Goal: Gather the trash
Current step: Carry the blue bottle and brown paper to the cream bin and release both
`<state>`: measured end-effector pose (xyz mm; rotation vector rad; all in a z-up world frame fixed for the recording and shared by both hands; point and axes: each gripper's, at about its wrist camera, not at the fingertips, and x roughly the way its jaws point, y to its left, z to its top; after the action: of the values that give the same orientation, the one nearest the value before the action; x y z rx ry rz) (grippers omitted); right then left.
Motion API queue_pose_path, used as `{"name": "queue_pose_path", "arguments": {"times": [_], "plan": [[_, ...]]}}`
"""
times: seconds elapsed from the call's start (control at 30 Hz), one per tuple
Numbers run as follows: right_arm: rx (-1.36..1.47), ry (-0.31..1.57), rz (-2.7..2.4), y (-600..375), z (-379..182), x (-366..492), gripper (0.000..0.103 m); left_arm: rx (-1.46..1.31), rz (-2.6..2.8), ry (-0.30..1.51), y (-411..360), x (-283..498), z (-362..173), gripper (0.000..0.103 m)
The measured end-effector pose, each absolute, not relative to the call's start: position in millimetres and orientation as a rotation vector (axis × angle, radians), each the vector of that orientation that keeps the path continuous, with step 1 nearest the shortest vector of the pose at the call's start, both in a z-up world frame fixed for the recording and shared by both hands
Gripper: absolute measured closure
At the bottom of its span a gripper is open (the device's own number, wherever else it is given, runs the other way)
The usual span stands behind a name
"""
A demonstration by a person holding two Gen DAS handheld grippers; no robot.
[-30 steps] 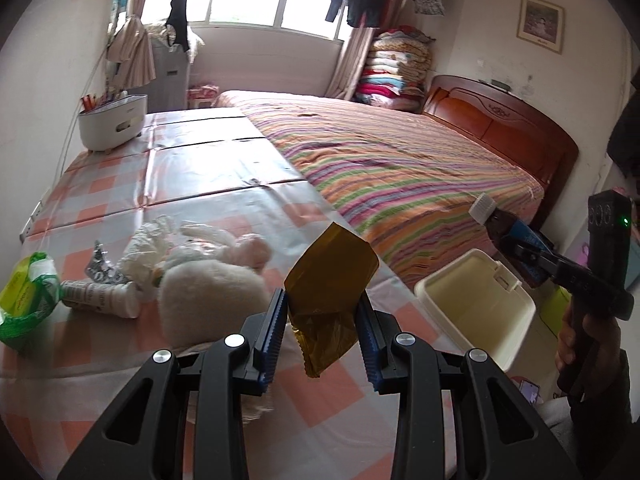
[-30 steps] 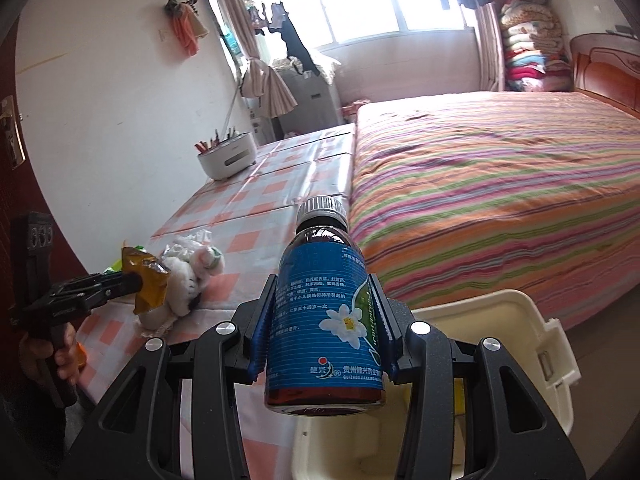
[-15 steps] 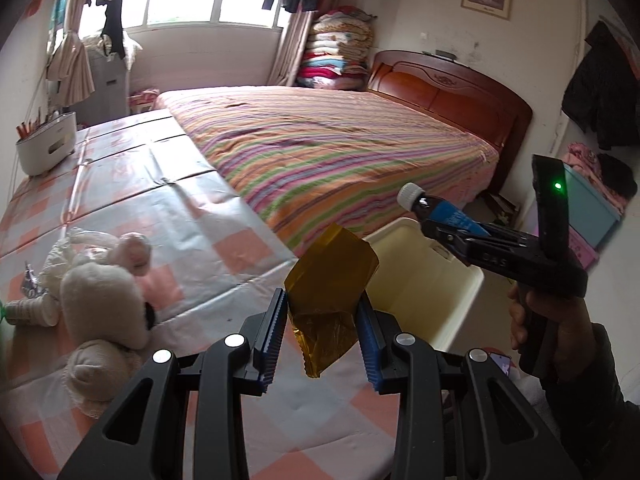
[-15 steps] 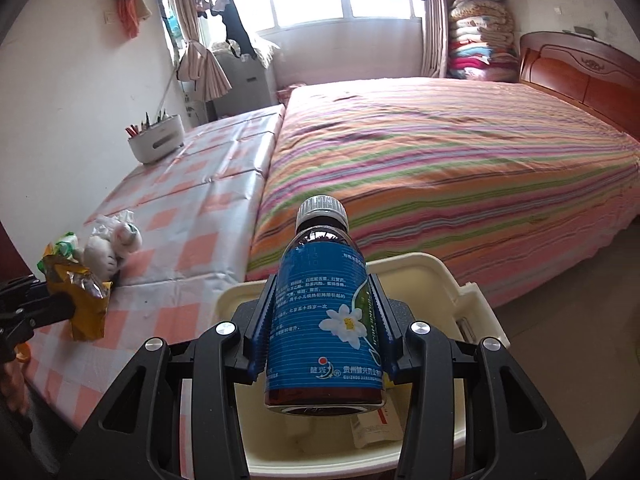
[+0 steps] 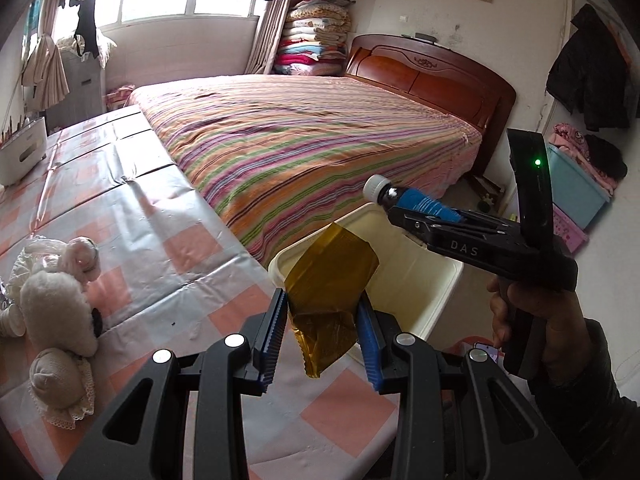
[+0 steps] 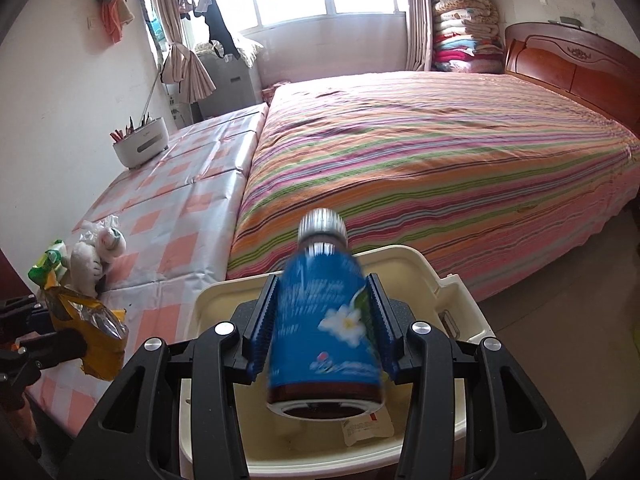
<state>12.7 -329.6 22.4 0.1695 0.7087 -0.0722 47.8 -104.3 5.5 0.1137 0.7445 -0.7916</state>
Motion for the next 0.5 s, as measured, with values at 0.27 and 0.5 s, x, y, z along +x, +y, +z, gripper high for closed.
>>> {"name": "queue_pose_path", "arguments": {"times": [0.27,0.5], "plan": [[0.257,0.643,-0.1,-347,31,3,0.046,0.122,-0.814,0.76,-122,51,3,0.07],[0.336,0.521,-0.148,-360,48,-11,0.041,0.131,-0.836,0.779,-146,56,-2,0.07]]}}
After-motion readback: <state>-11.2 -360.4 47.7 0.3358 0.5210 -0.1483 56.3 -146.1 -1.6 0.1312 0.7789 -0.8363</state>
